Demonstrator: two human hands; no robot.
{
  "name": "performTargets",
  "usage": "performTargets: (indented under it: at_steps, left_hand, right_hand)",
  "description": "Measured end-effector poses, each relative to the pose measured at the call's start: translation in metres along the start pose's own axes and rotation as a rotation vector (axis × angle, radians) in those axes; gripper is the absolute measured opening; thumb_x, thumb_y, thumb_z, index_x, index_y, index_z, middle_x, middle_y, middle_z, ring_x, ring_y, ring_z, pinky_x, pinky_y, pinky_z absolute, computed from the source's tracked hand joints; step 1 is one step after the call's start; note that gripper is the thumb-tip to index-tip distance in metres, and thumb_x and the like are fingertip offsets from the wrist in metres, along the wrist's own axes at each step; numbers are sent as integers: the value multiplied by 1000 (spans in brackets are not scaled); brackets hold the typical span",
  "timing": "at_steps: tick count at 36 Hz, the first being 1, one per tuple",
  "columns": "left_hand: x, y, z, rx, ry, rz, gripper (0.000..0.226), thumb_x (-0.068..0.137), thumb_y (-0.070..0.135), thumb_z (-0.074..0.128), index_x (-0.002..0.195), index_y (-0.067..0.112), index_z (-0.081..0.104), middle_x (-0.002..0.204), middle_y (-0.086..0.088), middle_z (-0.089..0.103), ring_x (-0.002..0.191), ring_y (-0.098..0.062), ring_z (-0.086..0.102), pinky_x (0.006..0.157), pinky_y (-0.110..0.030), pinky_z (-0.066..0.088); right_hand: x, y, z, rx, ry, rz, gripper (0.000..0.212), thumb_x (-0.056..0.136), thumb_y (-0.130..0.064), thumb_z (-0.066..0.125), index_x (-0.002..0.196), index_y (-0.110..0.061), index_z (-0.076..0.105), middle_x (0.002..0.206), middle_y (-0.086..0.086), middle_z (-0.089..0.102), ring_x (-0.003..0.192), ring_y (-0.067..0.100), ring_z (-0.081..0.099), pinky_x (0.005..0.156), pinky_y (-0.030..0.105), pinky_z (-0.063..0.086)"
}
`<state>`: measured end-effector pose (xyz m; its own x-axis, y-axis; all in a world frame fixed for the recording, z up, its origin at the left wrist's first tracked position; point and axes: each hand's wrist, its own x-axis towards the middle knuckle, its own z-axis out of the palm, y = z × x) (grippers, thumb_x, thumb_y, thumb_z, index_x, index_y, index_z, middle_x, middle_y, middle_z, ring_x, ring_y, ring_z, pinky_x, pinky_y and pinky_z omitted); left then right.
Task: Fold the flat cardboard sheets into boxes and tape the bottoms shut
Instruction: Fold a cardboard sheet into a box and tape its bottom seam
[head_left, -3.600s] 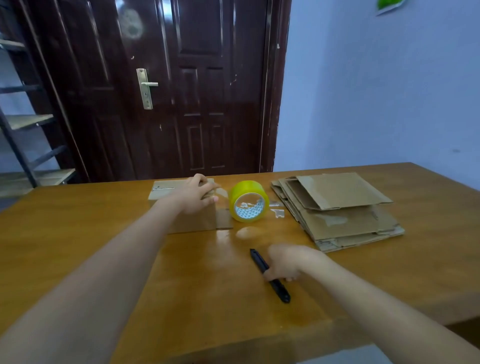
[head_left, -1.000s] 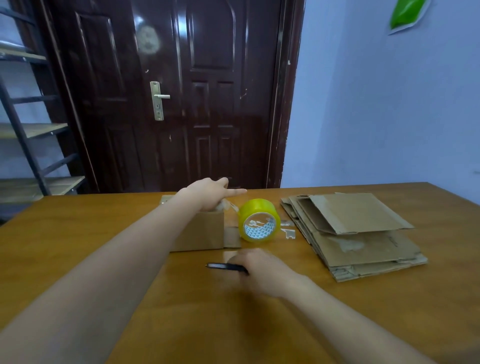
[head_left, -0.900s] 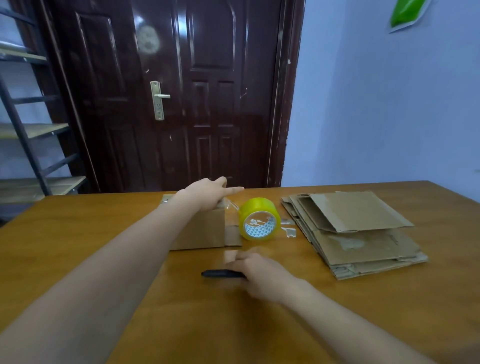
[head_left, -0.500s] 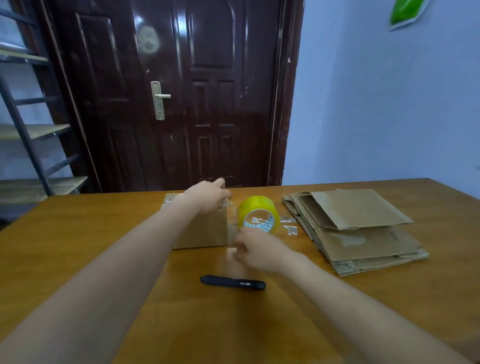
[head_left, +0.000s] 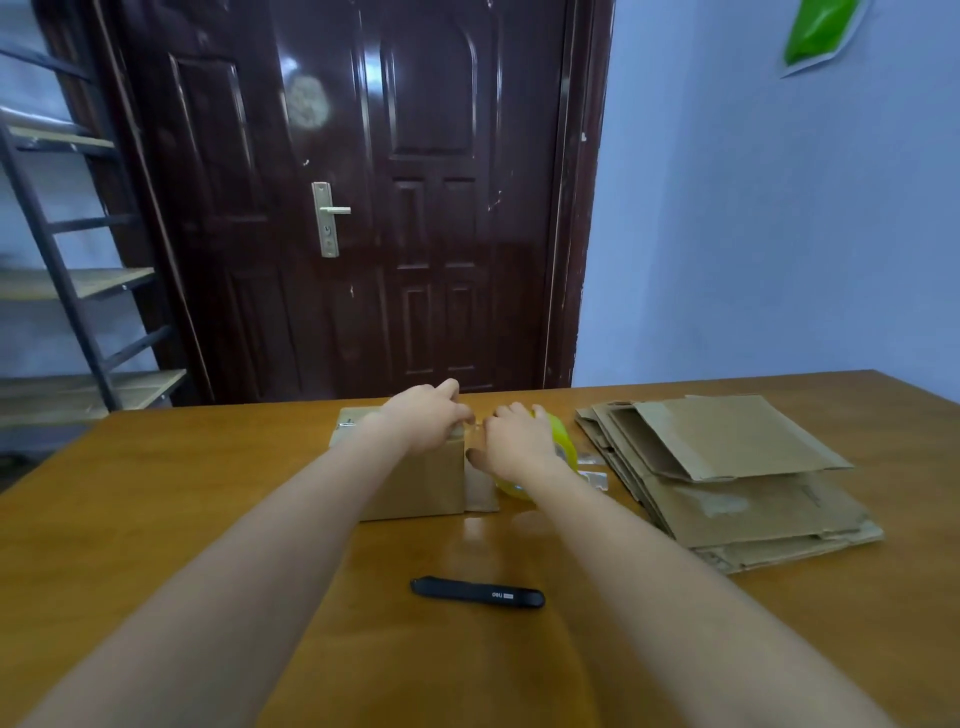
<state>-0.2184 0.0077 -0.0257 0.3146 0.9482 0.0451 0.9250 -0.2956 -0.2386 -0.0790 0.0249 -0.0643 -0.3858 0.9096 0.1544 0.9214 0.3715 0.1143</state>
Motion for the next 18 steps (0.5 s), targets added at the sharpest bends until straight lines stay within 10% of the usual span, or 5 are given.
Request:
performTargets:
  at_steps: [18]
  left_hand:
    - [-13,0,-4,-50,-42,-25,37,101,19,34,133,31,49,127,-3,38,104,-23,43,83,-29,40]
  right_hand:
    - [4,35,13,51,159,19,33,100,-17,35,126,-18,55,125,2,58,119,24,45,99,38,34]
